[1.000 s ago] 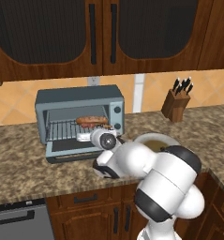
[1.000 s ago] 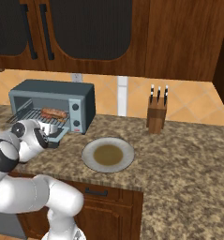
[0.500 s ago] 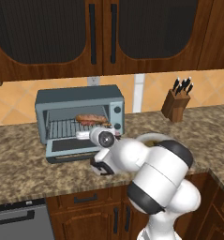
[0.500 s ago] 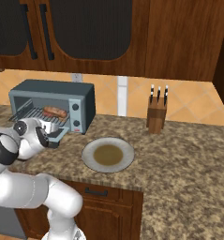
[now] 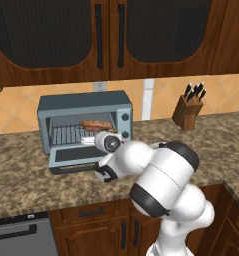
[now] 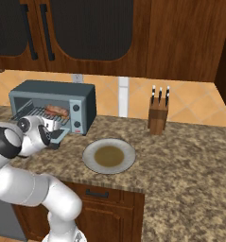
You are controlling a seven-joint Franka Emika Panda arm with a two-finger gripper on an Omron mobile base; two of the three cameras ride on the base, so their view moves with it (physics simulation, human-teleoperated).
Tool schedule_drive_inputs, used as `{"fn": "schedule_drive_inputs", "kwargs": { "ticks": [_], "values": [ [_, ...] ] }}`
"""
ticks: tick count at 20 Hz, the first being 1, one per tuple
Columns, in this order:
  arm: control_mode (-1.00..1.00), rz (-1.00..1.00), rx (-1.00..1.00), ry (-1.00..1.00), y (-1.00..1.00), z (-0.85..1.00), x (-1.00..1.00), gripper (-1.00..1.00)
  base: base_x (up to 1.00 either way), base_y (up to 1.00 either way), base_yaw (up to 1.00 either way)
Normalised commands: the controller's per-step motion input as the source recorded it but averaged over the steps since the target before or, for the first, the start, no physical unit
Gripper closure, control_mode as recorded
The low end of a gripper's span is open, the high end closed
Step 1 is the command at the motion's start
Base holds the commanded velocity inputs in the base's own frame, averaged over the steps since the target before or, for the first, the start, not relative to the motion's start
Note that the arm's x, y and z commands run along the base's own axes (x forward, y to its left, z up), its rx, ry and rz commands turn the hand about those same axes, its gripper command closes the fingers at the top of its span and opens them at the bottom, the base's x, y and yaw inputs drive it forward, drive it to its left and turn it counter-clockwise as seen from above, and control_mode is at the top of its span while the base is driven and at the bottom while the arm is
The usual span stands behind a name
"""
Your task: Pick up the kebab skewer and baguette bread, and place them inside the toaster oven. Close the toaster oven door and start by setting the timer.
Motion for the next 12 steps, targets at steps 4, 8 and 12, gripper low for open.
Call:
{"fn": "schedule_drive_inputs", "kwargs": {
  "ticks": [4,8,12],
  "values": [
    [-1.00,0.00,0.00,0.00,0.01,0.00,0.24,-1.00,0.00,0.00,0.00],
    [-1.00,0.00,0.00,0.01,0.02,0.00,0.29,-1.00,0.00,0.00,0.00],
    [-1.00,0.00,0.00,0.00,0.06,0.00,0.29,-1.00,0.00,0.00,0.00]
  ]
}}
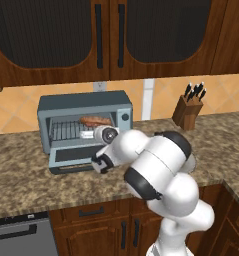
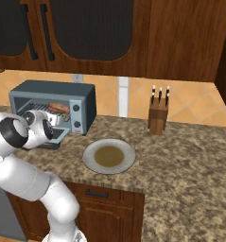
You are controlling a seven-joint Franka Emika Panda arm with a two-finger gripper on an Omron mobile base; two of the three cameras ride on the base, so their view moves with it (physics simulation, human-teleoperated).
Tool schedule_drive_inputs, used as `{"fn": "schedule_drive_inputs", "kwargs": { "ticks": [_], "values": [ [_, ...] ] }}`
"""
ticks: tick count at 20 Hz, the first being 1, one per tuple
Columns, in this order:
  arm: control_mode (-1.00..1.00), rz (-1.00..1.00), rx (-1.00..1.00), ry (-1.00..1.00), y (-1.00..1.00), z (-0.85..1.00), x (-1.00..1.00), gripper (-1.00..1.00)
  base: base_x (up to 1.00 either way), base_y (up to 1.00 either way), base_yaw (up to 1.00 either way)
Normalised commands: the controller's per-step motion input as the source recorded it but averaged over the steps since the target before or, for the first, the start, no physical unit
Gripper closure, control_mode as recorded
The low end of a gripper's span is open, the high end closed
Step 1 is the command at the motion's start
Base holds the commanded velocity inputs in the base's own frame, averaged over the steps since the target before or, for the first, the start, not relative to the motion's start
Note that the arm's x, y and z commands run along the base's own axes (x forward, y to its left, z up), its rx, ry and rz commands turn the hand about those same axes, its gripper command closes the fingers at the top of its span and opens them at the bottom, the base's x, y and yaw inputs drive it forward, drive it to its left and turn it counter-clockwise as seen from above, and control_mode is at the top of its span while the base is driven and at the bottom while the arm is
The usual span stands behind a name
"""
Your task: Pick up the kebab skewer and baguette bread, and place them inside the toaster oven. Close the toaster oven door and start by setting the timer.
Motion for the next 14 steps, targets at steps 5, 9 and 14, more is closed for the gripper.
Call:
{"fn": "schedule_drive_inputs", "kwargs": {
  "ticks": [5,9,14],
  "values": [
    [-1.00,0.00,0.00,0.00,0.06,0.00,0.25,-1.00,0.00,0.00,0.00],
    [-1.00,0.00,0.00,0.00,0.06,0.00,0.23,-1.00,0.00,0.00,0.00],
    [-1.00,0.00,0.00,0.00,0.03,0.00,0.16,-1.00,0.00,0.00,0.00]
  ]
}}
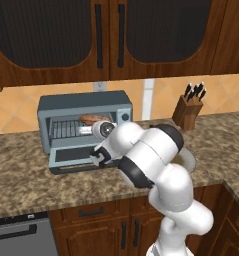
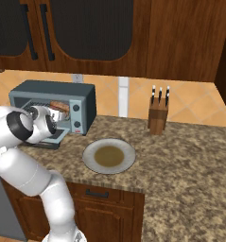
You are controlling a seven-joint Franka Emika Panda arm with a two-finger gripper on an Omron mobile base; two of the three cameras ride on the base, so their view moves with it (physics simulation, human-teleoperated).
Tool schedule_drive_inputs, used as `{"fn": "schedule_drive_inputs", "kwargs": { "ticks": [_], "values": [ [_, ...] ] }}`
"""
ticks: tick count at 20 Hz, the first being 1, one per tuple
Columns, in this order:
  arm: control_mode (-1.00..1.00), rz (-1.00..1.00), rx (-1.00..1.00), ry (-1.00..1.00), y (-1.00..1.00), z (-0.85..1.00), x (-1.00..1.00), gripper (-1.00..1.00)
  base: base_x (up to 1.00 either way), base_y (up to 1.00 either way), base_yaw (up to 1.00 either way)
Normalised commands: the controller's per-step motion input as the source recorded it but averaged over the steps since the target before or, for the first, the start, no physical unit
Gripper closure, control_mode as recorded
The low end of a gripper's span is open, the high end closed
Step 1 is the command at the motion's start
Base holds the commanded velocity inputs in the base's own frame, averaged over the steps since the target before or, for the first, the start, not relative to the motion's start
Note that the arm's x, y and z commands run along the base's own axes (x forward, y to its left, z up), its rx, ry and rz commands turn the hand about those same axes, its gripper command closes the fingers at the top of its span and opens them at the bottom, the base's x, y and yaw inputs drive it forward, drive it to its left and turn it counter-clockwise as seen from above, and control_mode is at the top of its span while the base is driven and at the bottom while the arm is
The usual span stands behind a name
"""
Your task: Pick up the kebab skewer and baguette bread, and place them inside the toaster oven. Close the toaster oven door and start by setting the timer.
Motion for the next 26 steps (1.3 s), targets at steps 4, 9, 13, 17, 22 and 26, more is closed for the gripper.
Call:
{"fn": "schedule_drive_inputs", "kwargs": {
  "ticks": [4,9,13,17,22,26],
  "values": [
    [-1.00,0.00,0.00,0.01,0.01,-0.01,0.07,-1.00,0.00,0.00,0.00],
    [-1.00,0.00,0.00,0.01,0.00,0.00,0.00,-1.00,0.00,0.00,0.00],
    [-1.00,0.00,0.00,-0.02,0.00,0.00,-0.04,-1.00,0.00,0.00,0.00],
    [-1.00,0.00,0.00,-0.12,0.00,0.00,-0.26,-1.00,0.00,0.00,0.00],
    [-1.00,0.00,0.00,-0.03,0.00,0.00,-0.24,-1.00,0.00,0.00,0.00],
    [-1.00,0.00,0.00,0.00,0.00,-0.03,-0.09,-1.00,0.00,0.00,0.00]
  ]
}}
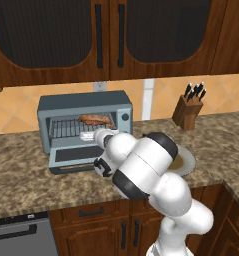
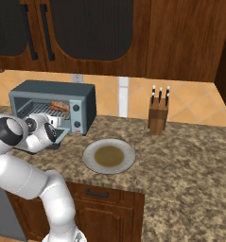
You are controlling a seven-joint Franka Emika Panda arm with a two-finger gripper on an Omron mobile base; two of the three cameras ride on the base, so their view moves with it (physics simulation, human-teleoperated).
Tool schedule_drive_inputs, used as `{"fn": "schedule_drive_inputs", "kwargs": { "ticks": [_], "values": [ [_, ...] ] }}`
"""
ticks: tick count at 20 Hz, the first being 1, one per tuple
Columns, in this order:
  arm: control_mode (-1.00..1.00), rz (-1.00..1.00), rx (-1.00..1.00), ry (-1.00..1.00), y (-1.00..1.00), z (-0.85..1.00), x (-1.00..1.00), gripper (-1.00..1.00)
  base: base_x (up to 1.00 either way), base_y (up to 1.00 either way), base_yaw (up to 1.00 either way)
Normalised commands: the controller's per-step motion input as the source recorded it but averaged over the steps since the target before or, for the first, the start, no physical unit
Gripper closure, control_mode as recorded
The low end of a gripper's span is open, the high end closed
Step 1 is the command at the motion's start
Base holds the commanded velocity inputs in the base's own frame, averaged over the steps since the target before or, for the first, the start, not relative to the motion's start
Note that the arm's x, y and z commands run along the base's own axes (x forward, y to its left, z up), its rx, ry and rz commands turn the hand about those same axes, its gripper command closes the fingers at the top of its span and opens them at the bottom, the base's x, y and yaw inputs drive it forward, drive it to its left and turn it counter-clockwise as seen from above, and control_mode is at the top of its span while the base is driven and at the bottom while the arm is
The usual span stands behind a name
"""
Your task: Pick up the kebab skewer and baguette bread, and place them inside the toaster oven. Close the toaster oven door and start by setting the timer.
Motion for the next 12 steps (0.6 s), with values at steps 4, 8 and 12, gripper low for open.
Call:
{"fn": "schedule_drive_inputs", "kwargs": {
  "ticks": [4,8,12],
  "values": [
    [-1.00,0.00,0.00,0.01,0.00,-0.09,0.00,-1.00,0.00,0.00,0.00],
    [-1.00,0.00,0.00,0.01,0.00,-0.05,0.00,-1.00,0.00,0.00,0.00],
    [-1.00,0.00,0.00,0.02,0.00,-0.03,0.00,-1.00,0.00,0.00,0.00]
  ]
}}
